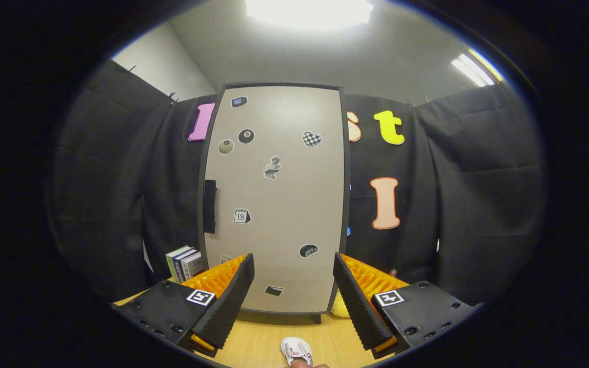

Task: Open the shoe cabinet door, grab the shoes and put them into the shoe cabinet, then close the shoe cabinet door.

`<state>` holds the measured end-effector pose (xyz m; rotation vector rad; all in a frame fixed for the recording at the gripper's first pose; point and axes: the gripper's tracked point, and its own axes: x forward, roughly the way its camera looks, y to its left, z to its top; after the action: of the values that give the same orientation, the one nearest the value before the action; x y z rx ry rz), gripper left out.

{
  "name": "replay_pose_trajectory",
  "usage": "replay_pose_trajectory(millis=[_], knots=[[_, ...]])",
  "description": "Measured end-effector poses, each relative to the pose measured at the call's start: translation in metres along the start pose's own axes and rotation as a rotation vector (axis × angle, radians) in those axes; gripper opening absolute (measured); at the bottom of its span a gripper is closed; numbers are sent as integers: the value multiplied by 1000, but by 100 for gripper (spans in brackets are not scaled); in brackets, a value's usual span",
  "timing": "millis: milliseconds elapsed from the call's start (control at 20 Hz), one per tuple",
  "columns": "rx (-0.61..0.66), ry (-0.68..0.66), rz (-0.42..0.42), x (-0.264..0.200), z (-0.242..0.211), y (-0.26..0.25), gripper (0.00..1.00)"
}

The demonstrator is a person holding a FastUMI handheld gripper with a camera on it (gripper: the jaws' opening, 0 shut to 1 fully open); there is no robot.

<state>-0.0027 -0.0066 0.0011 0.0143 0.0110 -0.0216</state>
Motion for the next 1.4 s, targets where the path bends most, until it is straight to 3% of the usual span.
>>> replay_pose_trajectory(millis=[750, 1400], knots=[[-1, 6, 29, 7, 7, 18, 97], [-25, 7, 17, 62, 41, 20, 97]])
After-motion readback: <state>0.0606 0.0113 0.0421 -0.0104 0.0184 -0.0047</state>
